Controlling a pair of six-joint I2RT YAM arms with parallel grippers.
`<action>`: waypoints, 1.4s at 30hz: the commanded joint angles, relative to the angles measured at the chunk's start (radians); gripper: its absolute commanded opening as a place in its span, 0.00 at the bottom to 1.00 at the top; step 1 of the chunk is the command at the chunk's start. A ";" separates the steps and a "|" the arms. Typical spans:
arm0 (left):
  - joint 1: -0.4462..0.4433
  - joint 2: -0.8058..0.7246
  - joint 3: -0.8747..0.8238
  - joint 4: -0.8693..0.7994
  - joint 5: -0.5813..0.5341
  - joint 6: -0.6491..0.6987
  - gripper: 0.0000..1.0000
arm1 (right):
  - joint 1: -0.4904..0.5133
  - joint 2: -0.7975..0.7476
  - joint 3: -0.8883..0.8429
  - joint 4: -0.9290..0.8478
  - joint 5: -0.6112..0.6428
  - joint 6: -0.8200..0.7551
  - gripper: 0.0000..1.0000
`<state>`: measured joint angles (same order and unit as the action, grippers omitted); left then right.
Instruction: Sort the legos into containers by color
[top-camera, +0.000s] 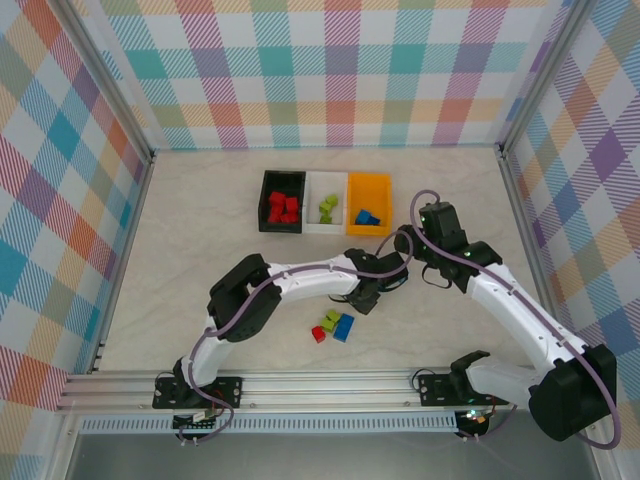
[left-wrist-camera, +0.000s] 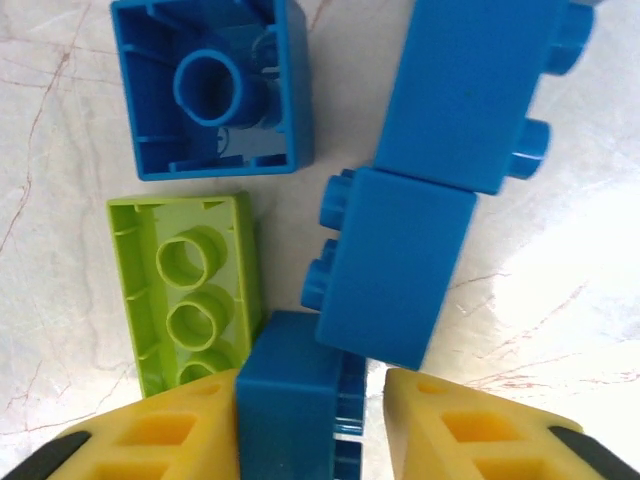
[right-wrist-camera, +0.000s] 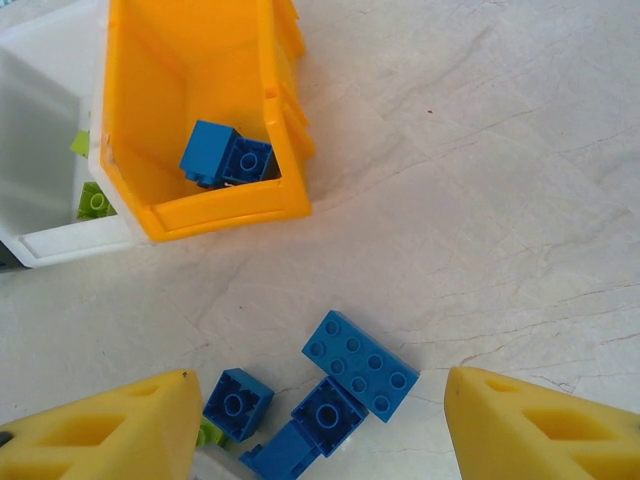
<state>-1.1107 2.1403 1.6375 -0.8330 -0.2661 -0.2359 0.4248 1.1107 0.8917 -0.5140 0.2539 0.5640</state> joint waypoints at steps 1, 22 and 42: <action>-0.015 -0.035 -0.005 -0.005 -0.031 0.007 0.33 | -0.008 -0.015 -0.005 0.001 0.015 0.008 0.66; 0.190 -0.100 0.204 0.222 -0.073 -0.065 0.22 | -0.059 -0.133 -0.045 -0.015 0.066 0.054 0.66; 0.281 0.330 0.745 0.128 -0.085 -0.138 0.50 | -0.063 -0.145 -0.048 -0.034 -0.037 0.013 0.69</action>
<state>-0.8410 2.4516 2.3203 -0.6411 -0.3515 -0.3458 0.3656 0.9485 0.8562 -0.5407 0.2707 0.5903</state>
